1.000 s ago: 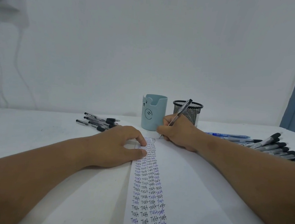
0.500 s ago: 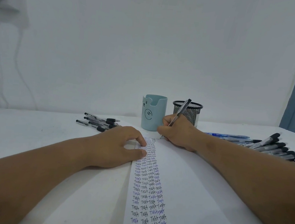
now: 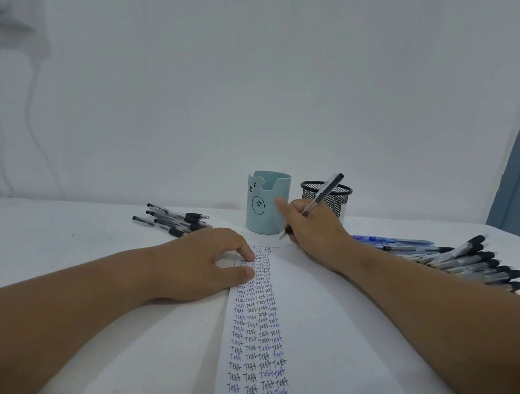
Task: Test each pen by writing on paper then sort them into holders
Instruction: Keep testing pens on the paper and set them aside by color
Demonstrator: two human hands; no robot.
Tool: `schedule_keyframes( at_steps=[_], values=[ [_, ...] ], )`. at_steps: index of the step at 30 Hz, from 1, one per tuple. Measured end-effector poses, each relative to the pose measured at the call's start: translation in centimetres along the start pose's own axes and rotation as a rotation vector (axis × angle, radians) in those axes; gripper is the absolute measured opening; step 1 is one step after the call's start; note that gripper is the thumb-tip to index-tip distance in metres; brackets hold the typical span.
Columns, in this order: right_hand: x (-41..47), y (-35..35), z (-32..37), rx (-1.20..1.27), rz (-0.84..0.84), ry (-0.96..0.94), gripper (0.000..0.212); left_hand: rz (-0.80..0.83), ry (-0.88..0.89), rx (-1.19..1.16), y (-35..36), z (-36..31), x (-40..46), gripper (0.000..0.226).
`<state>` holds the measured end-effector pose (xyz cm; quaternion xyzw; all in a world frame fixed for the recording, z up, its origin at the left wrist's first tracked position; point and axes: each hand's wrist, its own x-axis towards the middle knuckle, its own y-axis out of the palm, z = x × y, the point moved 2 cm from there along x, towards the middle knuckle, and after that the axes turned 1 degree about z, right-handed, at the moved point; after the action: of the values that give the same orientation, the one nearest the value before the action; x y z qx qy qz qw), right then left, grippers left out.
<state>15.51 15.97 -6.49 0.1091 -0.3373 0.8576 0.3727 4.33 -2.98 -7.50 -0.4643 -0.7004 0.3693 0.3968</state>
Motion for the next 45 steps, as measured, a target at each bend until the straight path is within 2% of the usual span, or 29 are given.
schedule_keyframes(
  at_steps=[2,5,8,11,16,21,25,29,31,33,36,40,45],
  values=[
    [-0.2,-0.5,1.0,0.022,0.007,-0.039,0.059,-0.004,-0.002,0.006,0.0,-0.2,-0.1,0.027],
    [-0.4,-1.3,2.5,-0.027,0.024,-0.115,0.034,-0.009,-0.015,0.005,0.0,-0.4,-0.2,0.027],
    [-1.0,-2.0,3.5,0.071,0.08,-0.083,0.032,-0.005,-0.029,0.003,0.0,-0.7,-0.3,0.026],
    [-1.6,-2.8,4.9,-0.096,0.051,-0.148,0.011,-0.006,-0.034,0.016,-0.1,-1.0,-0.5,0.026],
    [-1.4,-4.8,5.9,-0.338,0.023,-0.175,0.014,0.011,-0.04,0.03,0.0,-1.3,-0.6,0.026],
    [-3.9,-5.2,2.8,-0.091,0.094,-0.12,0.01,-0.01,-0.059,0.028,0.1,-1.6,-0.7,0.024],
    [-4.9,-5.8,1.0,-0.106,0.088,-0.08,0.01,-0.068,-0.044,0.015,0.2,-2.1,-0.9,0.023],
    [-4.9,-8.7,1.8,-0.308,0.107,-0.09,0.013,-0.189,-0.021,-0.158,0.1,-2.5,-1.3,0.013],
    [-4.8,-11.3,2.4,-0.47,0.13,-0.097,0.018,-0.188,-0.036,-0.231,0.2,-2.7,-1.6,0.023],
    [-5.0,-14.4,2.8,-0.564,0.166,-0.039,0.019,-0.162,-0.029,-0.239,0.4,-3.0,-1.7,0.027],
    [-5.8,-18.4,2.3,-0.704,0.246,0.149,0.021,-0.118,-0.004,-0.175,0.5,-3.4,-1.7,0.021],
    [-6.8,-20.8,1.5,-0.833,0.286,0.345,0.019,-0.137,-0.055,-0.143,0.3,-2.9,-1.8,0.034],
    [-6.8,-20.4,1.7,-0.872,0.331,0.383,0.023,-0.145,-0.058,-0.121,0.2,-2.7,-2.0,0.03]
  ],
)
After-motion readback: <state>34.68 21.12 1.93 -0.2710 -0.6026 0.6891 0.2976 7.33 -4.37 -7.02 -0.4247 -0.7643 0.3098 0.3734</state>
